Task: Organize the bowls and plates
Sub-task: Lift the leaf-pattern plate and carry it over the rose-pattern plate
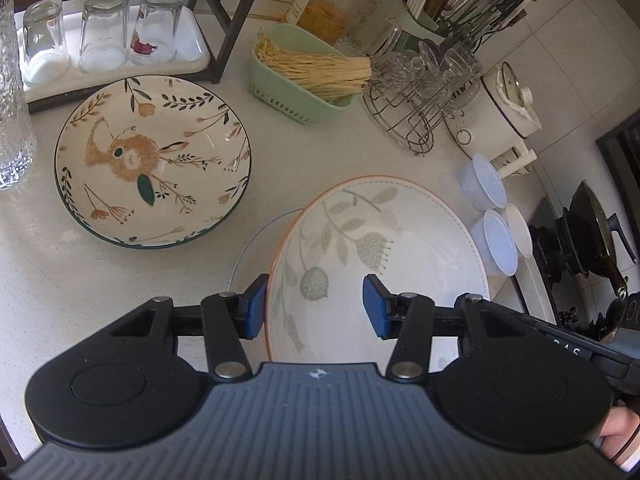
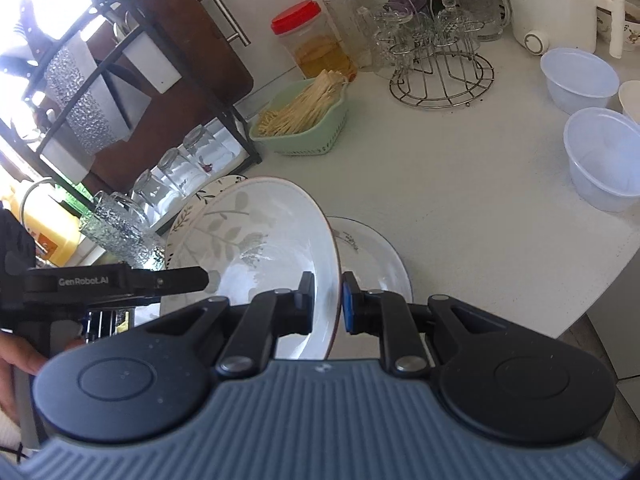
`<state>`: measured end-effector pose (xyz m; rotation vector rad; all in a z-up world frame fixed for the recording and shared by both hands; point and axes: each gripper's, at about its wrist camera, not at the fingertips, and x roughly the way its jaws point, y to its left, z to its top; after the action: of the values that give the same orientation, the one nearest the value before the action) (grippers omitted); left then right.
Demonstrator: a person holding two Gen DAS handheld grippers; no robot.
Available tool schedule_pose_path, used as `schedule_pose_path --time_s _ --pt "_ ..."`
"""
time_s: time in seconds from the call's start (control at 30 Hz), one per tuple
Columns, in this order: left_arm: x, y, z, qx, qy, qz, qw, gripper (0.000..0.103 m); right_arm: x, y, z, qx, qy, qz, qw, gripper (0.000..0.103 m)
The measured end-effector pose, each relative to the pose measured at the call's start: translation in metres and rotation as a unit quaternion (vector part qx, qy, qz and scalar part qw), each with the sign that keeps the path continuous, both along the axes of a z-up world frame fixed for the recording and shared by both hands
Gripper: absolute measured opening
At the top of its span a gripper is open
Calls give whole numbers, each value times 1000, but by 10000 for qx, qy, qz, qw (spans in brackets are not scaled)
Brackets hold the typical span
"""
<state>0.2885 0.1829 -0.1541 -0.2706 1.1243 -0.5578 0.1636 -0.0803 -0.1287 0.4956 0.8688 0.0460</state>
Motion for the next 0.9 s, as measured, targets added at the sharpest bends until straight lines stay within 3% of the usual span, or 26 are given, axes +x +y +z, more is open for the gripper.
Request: schedule_pose_path --time_s 0.33,0.57,0.9 --pt "4 -5 -32 387 339 437 9977 54 24 -9 -28 26 210 523 9984 17" --pt "6 -11 -32 572 383 563 9960 54 37 -5 -41 -155 564 830 9948 17" --pt "8 -21 -32 740 410 470 9953 54 42 -6 -47 -252 726 923 9928 17"
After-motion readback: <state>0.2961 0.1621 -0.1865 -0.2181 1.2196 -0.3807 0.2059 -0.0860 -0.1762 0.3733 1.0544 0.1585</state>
